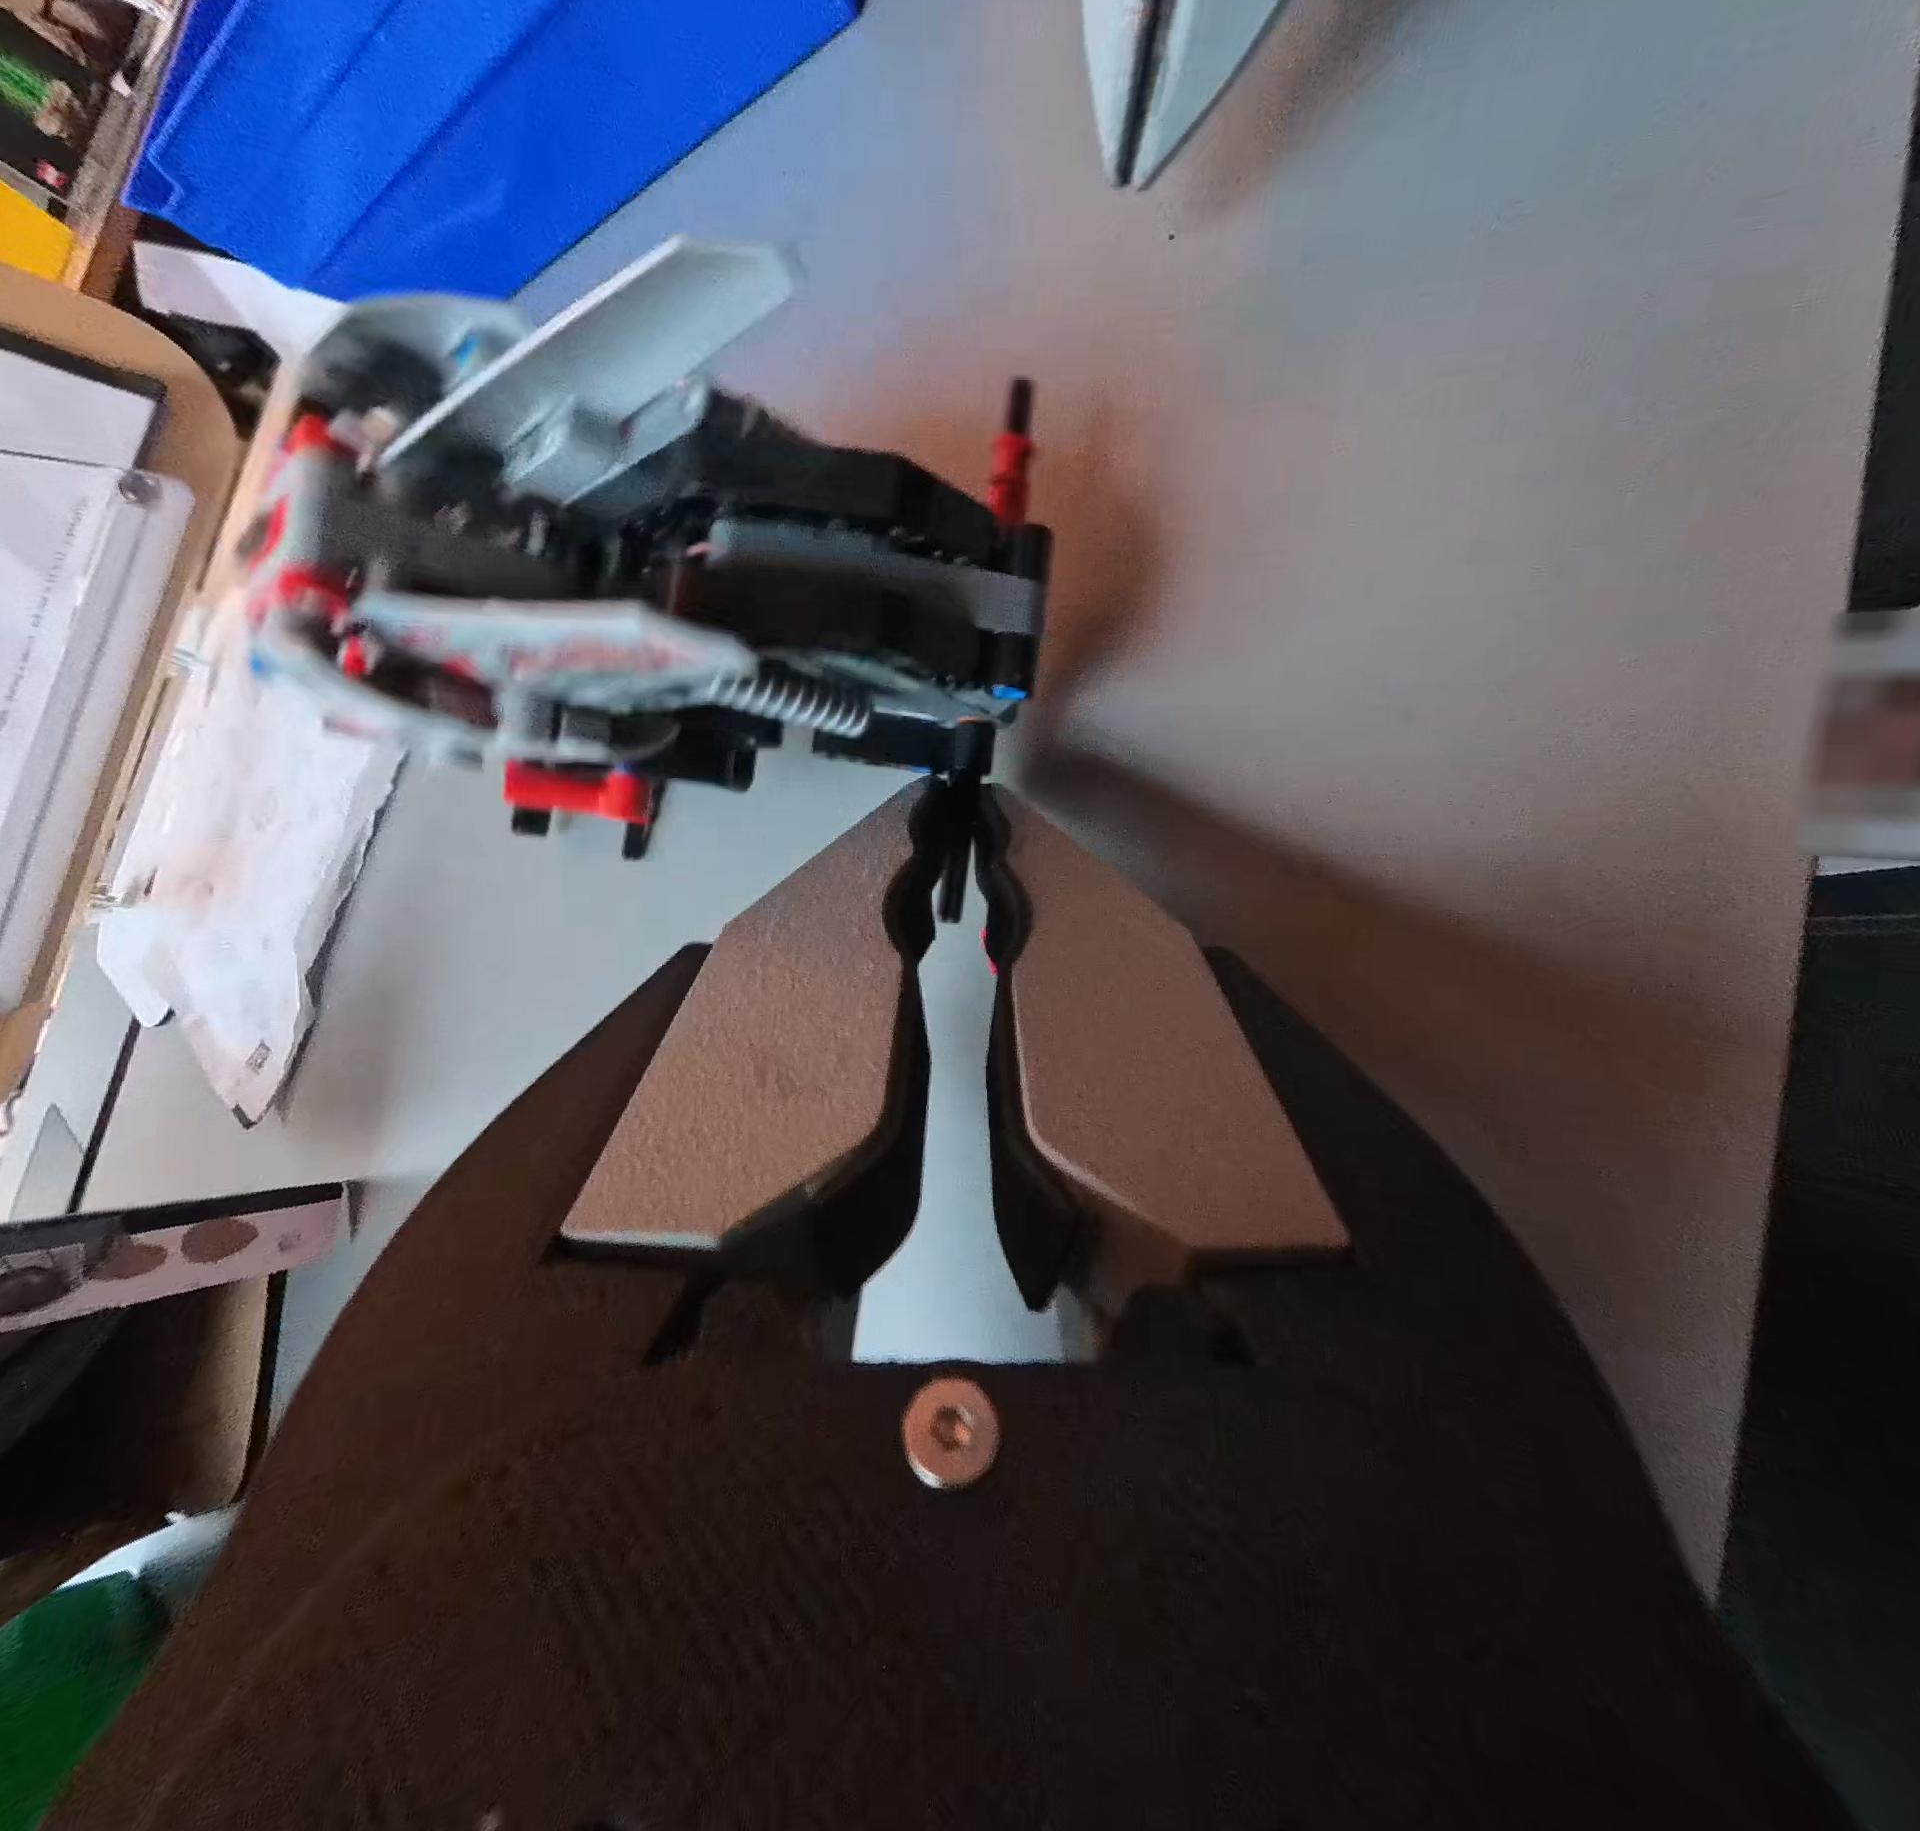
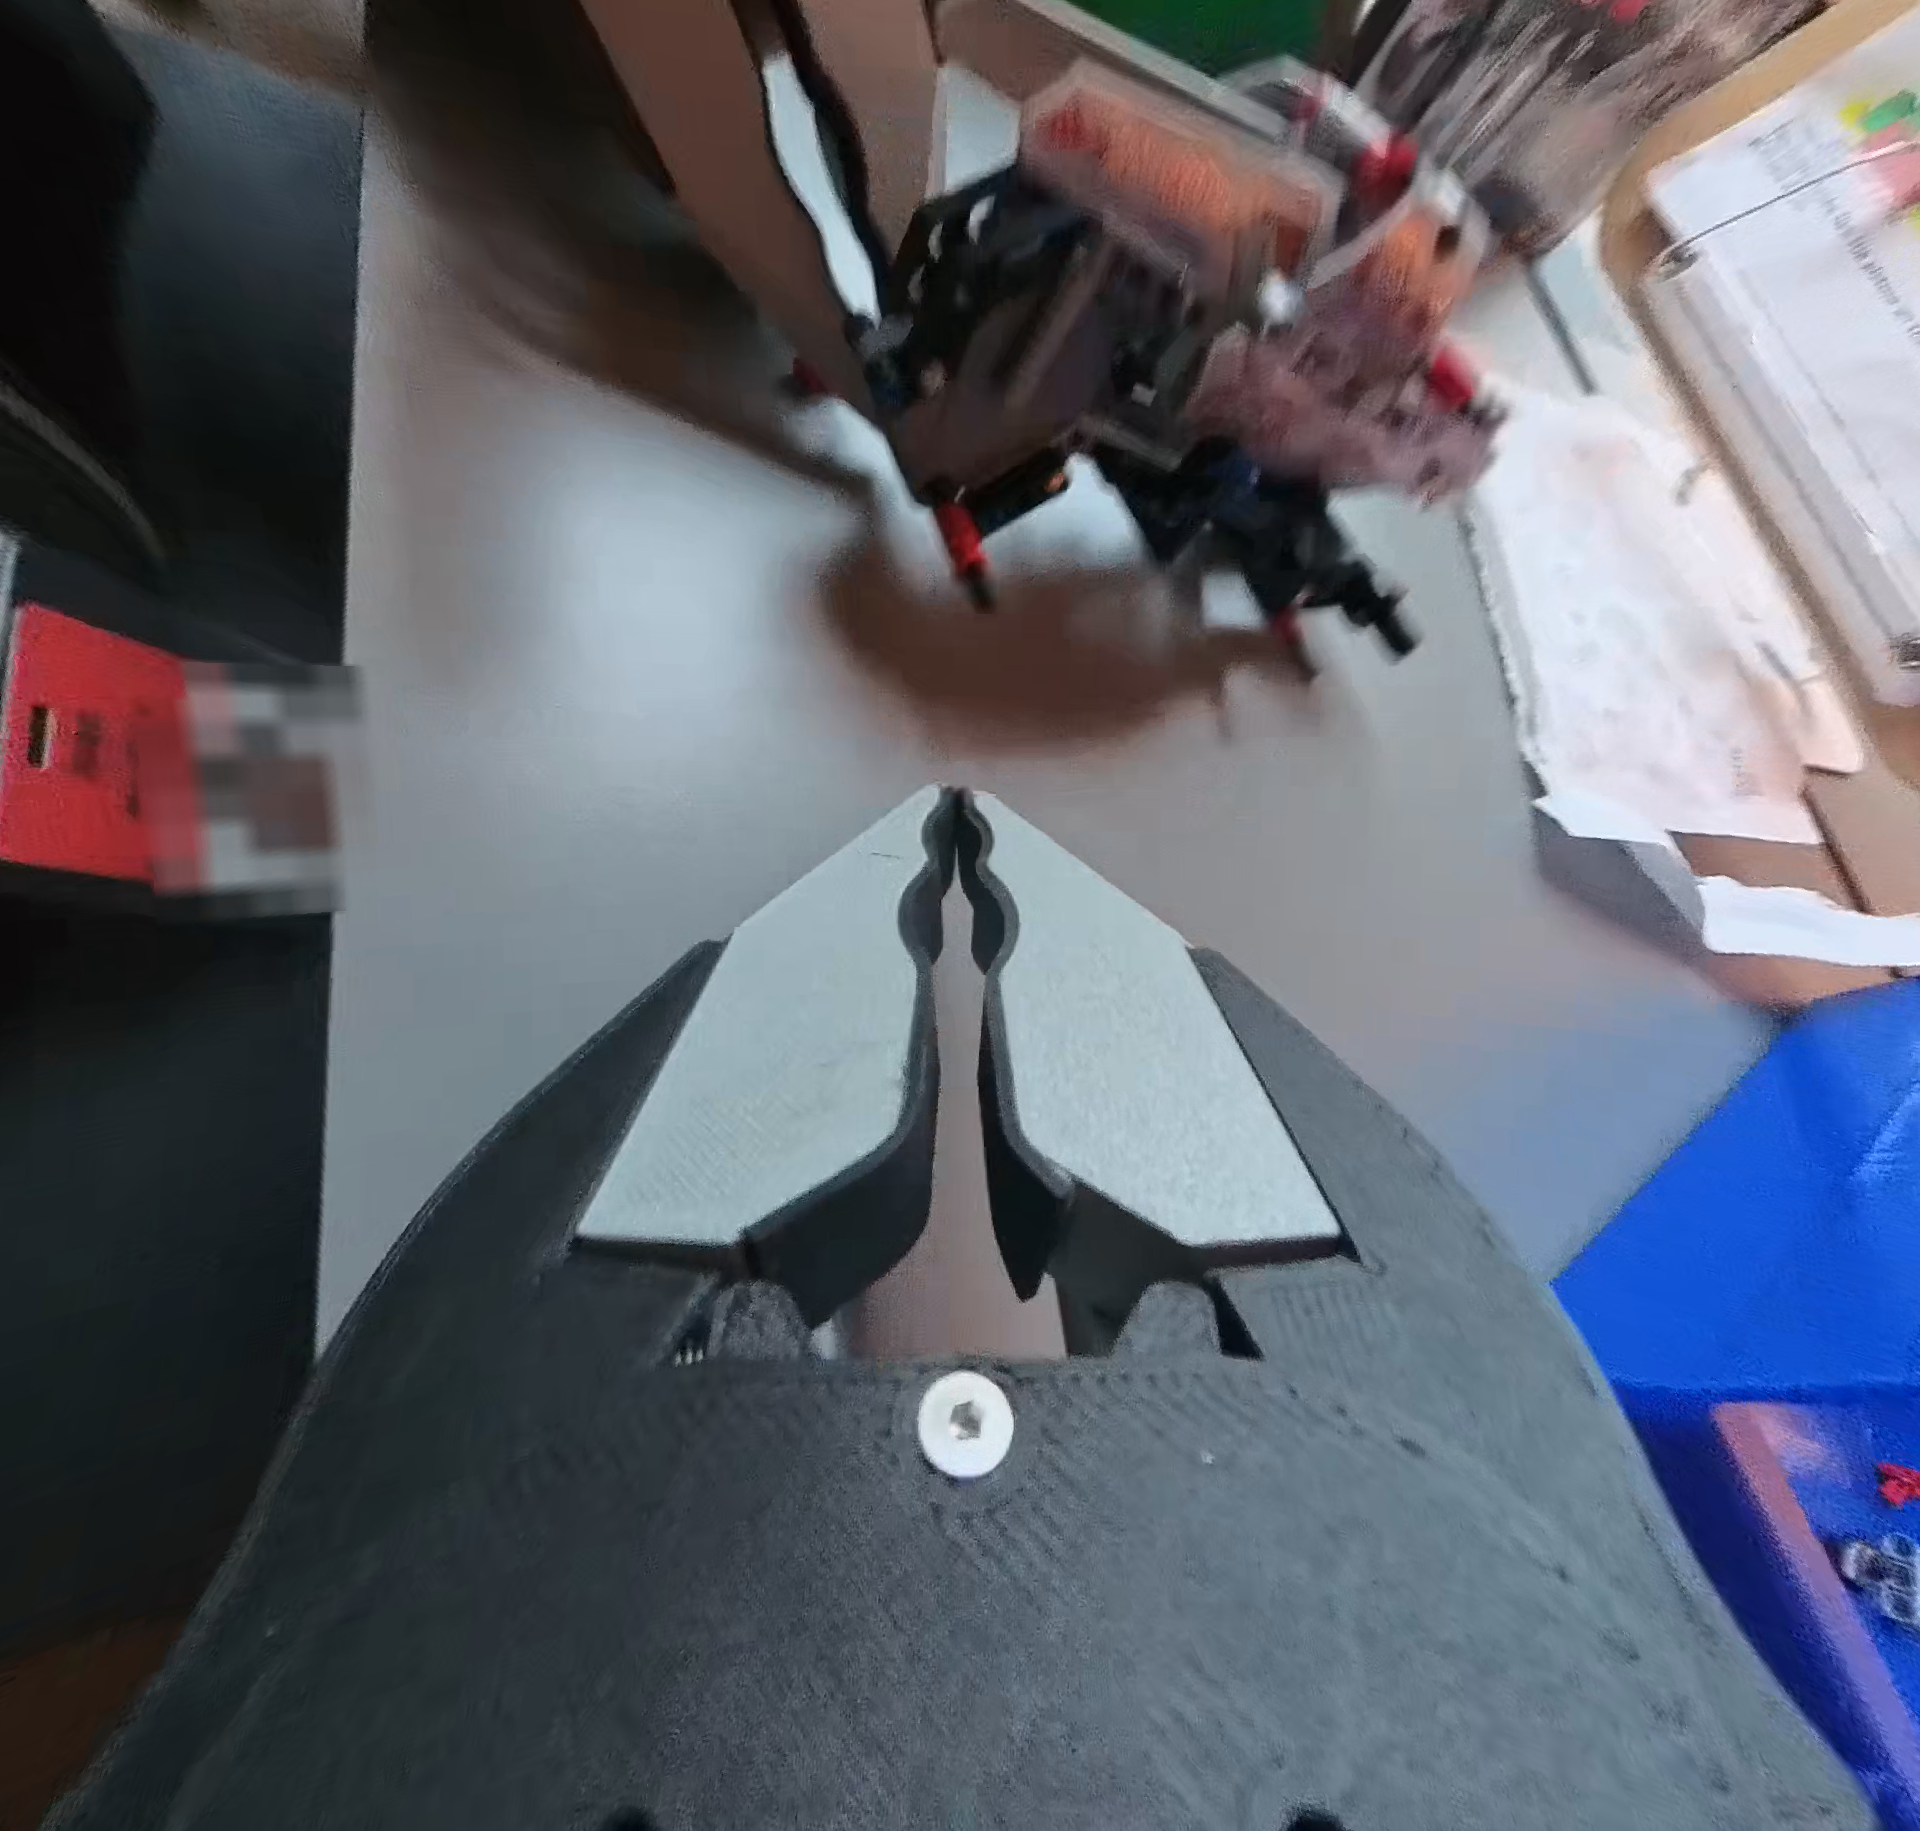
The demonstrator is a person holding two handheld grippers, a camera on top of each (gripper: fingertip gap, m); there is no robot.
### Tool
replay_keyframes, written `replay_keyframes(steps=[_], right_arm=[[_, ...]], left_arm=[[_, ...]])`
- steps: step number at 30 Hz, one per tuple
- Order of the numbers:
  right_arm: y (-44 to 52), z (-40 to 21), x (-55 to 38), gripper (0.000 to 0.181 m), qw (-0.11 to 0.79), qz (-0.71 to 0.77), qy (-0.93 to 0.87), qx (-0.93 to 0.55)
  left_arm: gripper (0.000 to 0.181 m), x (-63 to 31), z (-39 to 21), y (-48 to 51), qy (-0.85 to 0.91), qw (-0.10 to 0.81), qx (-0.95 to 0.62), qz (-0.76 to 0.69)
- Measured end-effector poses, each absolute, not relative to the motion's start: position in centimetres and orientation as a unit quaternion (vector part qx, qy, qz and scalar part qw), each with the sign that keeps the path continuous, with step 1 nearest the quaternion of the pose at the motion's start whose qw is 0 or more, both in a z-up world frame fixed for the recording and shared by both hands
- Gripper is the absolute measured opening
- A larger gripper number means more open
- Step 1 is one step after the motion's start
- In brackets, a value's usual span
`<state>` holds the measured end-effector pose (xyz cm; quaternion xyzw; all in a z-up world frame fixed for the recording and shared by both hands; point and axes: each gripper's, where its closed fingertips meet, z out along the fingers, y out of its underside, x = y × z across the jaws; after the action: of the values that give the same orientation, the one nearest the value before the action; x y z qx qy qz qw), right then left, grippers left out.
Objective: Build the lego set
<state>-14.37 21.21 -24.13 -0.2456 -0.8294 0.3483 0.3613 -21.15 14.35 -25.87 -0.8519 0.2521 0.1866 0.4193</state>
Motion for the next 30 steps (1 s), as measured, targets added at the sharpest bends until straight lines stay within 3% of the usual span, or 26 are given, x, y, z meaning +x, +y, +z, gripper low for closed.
replay_keyframes(steps=[1, 4, 11, 30], right_arm=[[20.7, -23.8, -14.6, 0.0, 0.375, 0.348, -0.825, -0.24], [18.5, -23.7, -15.4, 0.023, 0.387, 0.344, -0.826, -0.224], [17.8, -25.9, -18.3, 0.005, 0.451, 0.19, -0.851, -0.19], [18.1, -26.1, -18.5, 0.004, 0.476, 0.15, -0.852, -0.159]], left_arm=[[0.003, -21.1, -26.0, 14.4, 0.256, 0.417, -0.851, 0.192], [0.003, -20.6, -26.0, 14.5, 0.268, 0.419, -0.846, 0.191], [0.003, -19.9, -25.7, 14.5, 0.262, 0.427, -0.848, 0.172], [0.003, -20.8, -26.3, 14.7, 0.237, 0.403, -0.858, 0.211]])
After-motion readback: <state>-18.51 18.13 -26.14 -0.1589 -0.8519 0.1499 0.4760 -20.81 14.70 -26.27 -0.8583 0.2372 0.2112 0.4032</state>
